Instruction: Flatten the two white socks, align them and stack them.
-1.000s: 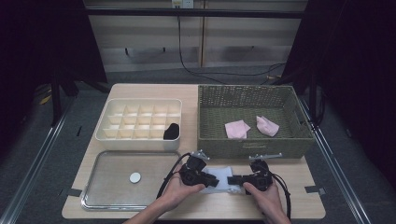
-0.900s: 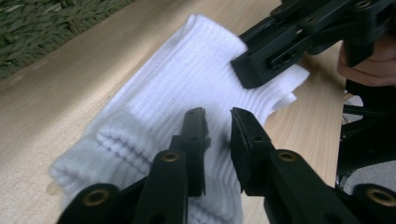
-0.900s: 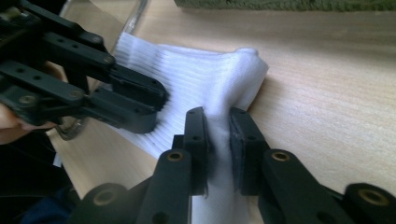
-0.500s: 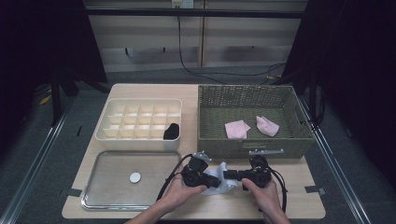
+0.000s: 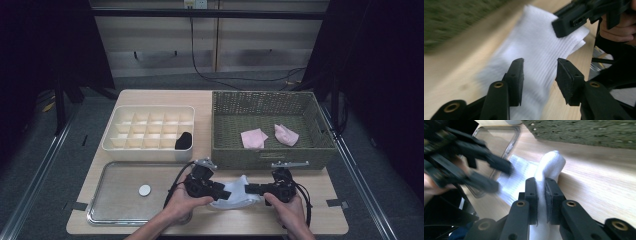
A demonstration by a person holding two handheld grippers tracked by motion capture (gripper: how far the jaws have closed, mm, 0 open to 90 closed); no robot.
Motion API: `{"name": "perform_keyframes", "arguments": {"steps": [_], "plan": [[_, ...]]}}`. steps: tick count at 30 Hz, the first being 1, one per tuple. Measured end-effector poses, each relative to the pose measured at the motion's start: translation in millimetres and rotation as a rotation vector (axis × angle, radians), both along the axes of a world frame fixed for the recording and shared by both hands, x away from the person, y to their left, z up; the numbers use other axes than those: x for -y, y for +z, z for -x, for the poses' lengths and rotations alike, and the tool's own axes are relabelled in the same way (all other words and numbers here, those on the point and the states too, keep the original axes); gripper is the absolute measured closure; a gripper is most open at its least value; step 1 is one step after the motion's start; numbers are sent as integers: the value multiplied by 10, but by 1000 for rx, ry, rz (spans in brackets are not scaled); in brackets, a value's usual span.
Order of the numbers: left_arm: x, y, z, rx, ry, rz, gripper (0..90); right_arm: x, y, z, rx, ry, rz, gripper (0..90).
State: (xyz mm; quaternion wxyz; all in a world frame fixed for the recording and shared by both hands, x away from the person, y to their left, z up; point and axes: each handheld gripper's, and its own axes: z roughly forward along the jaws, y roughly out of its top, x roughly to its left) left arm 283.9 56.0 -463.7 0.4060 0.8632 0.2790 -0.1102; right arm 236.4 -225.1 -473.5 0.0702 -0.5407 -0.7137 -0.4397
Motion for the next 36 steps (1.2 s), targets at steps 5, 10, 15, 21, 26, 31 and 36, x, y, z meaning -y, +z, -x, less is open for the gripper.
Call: {"name": "perform_keyframes", "arguments": {"steps": [5,10,15,21,26,31,36], "plan": [[-289,-116,-69,-6,75,-43,528,82,27,8,6,-21,2,815],[-281,-181,-88,5,79,-60,446,153,60,19,23,-32,18,815],[-229,-249,-103,-19,75,-64,416,213,57,63,18,-34,23,815],[-146,-288,-79,-19,23,-46,504,264,102,66,19,-22,28,815],[-88,-325,-107,-26,20,-50,569,205,104,22,15,-9,48,814],[-55,-342,-102,-22,-1,-49,690,108,112,-38,19,4,61,814],[2,-340,-66,-19,-21,-53,736,-18,139,-52,32,34,70,812]]}}
